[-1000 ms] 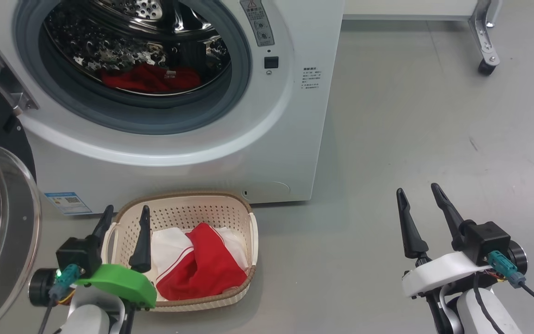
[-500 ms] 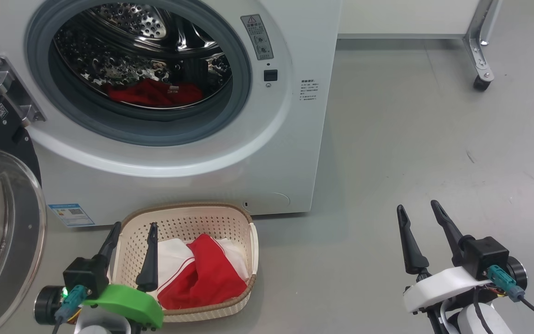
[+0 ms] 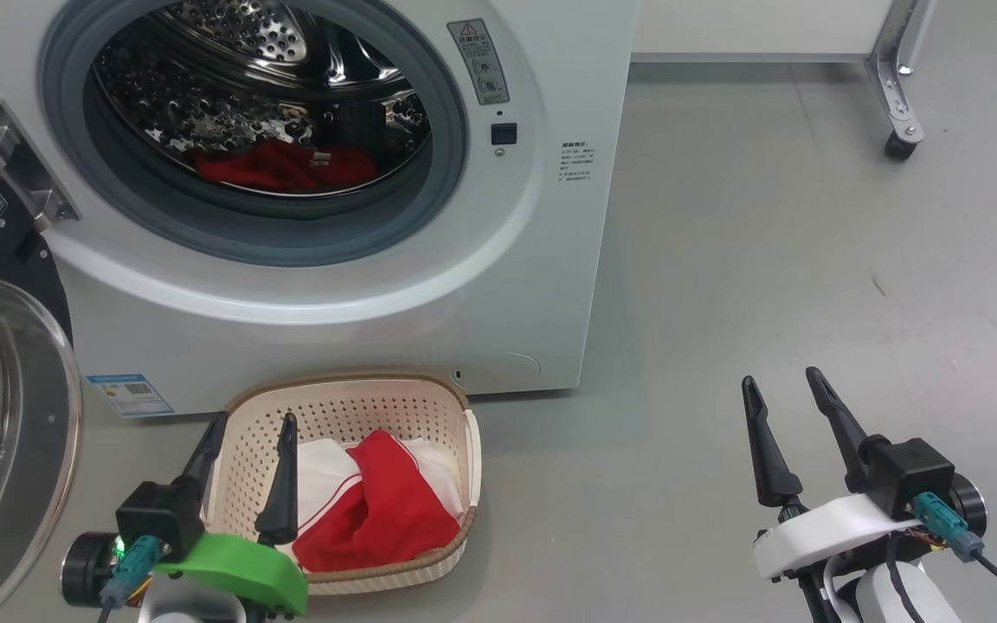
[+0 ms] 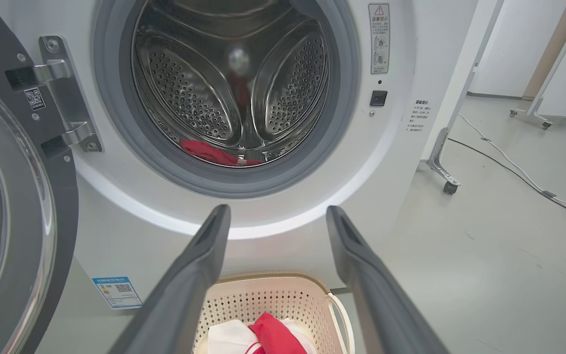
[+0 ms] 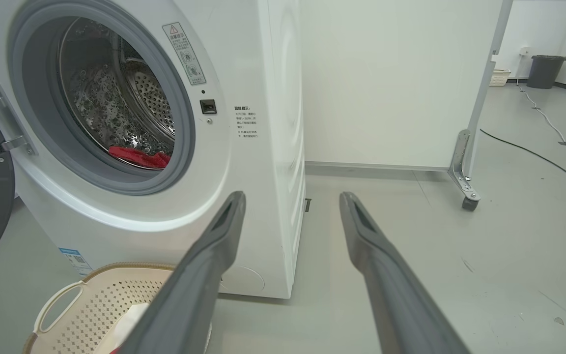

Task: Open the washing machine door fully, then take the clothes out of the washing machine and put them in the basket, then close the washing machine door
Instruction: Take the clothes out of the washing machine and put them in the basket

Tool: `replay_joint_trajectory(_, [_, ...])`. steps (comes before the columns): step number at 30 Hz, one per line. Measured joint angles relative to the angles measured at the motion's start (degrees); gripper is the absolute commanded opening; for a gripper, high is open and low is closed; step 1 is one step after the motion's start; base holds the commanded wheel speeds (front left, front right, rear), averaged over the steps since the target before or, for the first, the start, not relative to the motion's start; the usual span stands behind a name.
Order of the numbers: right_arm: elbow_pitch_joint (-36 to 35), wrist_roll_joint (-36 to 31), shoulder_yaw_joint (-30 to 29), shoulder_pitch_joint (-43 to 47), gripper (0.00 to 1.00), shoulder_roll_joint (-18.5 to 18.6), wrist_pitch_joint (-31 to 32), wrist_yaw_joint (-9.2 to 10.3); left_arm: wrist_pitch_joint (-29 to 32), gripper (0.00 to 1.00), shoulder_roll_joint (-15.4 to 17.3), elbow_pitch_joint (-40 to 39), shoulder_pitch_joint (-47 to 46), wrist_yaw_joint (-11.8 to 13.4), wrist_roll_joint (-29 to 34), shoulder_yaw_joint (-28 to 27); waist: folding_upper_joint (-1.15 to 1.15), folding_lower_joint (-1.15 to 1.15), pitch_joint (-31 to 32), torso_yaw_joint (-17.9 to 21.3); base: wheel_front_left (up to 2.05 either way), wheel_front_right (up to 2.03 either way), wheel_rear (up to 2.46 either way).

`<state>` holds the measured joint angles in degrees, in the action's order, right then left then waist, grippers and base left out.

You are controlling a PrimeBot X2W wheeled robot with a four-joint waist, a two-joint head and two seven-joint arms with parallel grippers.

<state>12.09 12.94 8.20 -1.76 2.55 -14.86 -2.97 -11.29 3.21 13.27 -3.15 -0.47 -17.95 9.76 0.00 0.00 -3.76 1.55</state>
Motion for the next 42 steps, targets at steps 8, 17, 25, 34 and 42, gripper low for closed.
replay_joint_trajectory(8, [-0.77,-0.01,0.11,0.00,1.00,0.00,0.00,-0.45,1.16,1.00,0.44,-3.27,0.84,0.92,0.10,-0.19,0.00,0.00,-0.96,0.30,0.00,0.00,0.00])
replay_joint_trajectory(17, [-2.94,-1.11,0.30,-0.29,1.00,0.00,0.00,-0.46,4.53,1.00,0.96,-5.41,0.41,0.94,0.48,0.07,0.00,0.00,-4.72,0.91,0.00,0.00,0.00])
replay_joint_trajectory(25, [-4.86,-1.48,1.79,-2.87,1.00,0.01,0.00,-0.47,8.51,1.00,2.38,-4.33,-6.15,0.81,0.23,-0.62,0.00,0.00,-9.95,2.01,0.00,0.00,0.00])
replay_joint_trajectory(34, [-7.22,-0.93,3.45,-6.41,1.00,0.03,0.00,-0.44,14.25,1.00,3.49,-0.30,-16.01,0.08,-2.26,-2.44,0.00,0.00,-15.95,4.20,0.00,0.00,0.00])
replay_joint_trajectory(42, [-8.99,2.16,6.11,-9.59,1.00,0.07,0.00,0.46,20.23,1.00,6.68,4.57,-26.40,-0.42,-5.23,-6.26,0.00,0.01,-22.20,7.04,0.00,0.00,0.00])
